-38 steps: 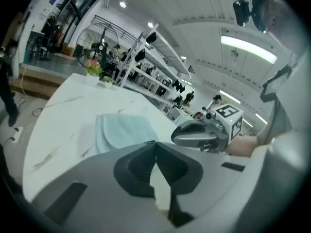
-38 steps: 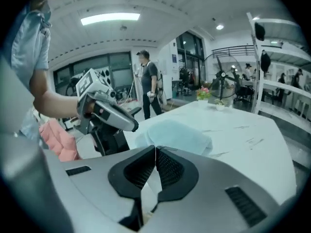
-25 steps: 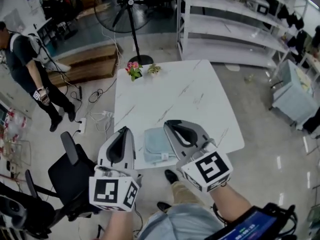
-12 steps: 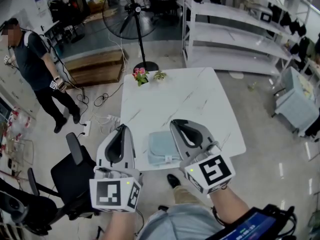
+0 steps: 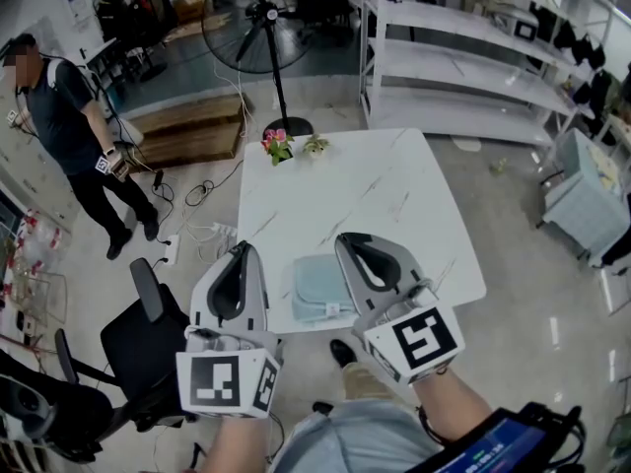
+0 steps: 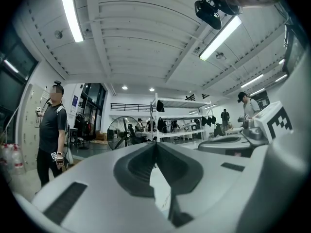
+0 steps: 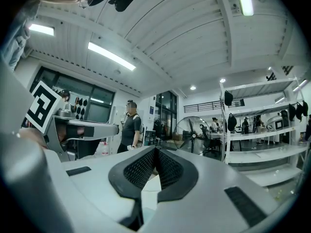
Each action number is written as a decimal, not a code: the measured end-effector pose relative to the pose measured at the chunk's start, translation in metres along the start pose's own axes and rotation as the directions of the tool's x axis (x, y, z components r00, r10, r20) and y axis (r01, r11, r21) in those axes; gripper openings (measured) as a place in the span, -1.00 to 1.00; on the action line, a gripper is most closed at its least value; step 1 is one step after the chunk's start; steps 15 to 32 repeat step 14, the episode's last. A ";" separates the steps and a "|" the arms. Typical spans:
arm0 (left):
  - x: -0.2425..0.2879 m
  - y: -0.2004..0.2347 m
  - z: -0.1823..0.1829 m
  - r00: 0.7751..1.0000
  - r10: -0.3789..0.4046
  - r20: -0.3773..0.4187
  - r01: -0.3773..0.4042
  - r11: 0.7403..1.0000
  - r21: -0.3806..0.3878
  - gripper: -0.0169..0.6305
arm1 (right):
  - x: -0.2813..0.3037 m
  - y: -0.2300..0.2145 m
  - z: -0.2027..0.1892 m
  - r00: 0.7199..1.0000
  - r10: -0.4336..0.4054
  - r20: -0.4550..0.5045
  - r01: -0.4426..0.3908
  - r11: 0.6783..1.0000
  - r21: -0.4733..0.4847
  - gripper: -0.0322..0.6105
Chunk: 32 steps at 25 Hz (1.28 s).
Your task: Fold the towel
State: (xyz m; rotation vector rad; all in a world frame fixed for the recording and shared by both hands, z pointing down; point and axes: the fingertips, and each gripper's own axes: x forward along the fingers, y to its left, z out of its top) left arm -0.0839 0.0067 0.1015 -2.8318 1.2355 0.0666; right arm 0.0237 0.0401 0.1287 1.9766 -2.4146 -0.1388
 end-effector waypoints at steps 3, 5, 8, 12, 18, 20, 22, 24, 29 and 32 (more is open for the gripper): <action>0.000 0.000 0.000 1.000 -0.001 -0.002 0.001 1.000 0.004 -0.92 | 0.000 0.001 -0.001 1.000 -0.002 -0.001 0.002 1.000 0.000 -0.85; 0.000 0.000 -0.002 1.000 -0.001 -0.006 0.001 1.000 0.003 -0.92 | 0.000 0.001 -0.001 1.000 -0.002 -0.001 0.002 1.000 0.001 -0.85; 0.000 0.000 -0.002 1.000 -0.005 -0.009 0.005 1.000 0.004 -0.92 | 0.000 0.002 -0.001 1.000 -0.002 0.001 0.002 1.000 0.001 -0.85; 0.003 -0.001 -0.003 1.000 -0.008 -0.011 0.008 1.000 0.007 -0.92 | 0.001 0.002 -0.002 1.000 0.000 -0.004 0.000 1.000 -0.003 -0.85; 0.005 -0.002 -0.003 1.000 -0.009 -0.012 0.009 1.000 0.009 -0.92 | 0.003 0.001 -0.003 1.000 0.002 -0.006 -0.002 1.000 -0.005 -0.85; 0.005 -0.002 -0.003 1.000 -0.009 -0.012 0.009 1.000 0.009 -0.92 | 0.003 0.001 -0.003 1.000 0.002 -0.006 -0.002 1.000 -0.005 -0.85; 0.005 -0.002 -0.003 1.000 -0.009 -0.012 0.009 1.000 0.009 -0.92 | 0.003 0.001 -0.003 1.000 0.002 -0.006 -0.002 1.000 -0.005 -0.85; 0.005 -0.002 -0.003 1.000 -0.009 -0.012 0.009 1.000 0.009 -0.92 | 0.003 0.001 -0.003 1.000 0.002 -0.006 -0.002 1.000 -0.005 -0.85; 0.005 -0.002 -0.003 1.000 -0.009 -0.012 0.009 1.000 0.009 -0.92 | 0.003 0.001 -0.003 1.000 0.002 -0.006 -0.002 1.000 -0.005 -0.85; 0.005 -0.002 -0.003 1.000 -0.009 -0.012 0.009 1.000 0.009 -0.92 | 0.003 0.001 -0.003 1.000 0.002 -0.006 -0.002 1.000 -0.005 -0.85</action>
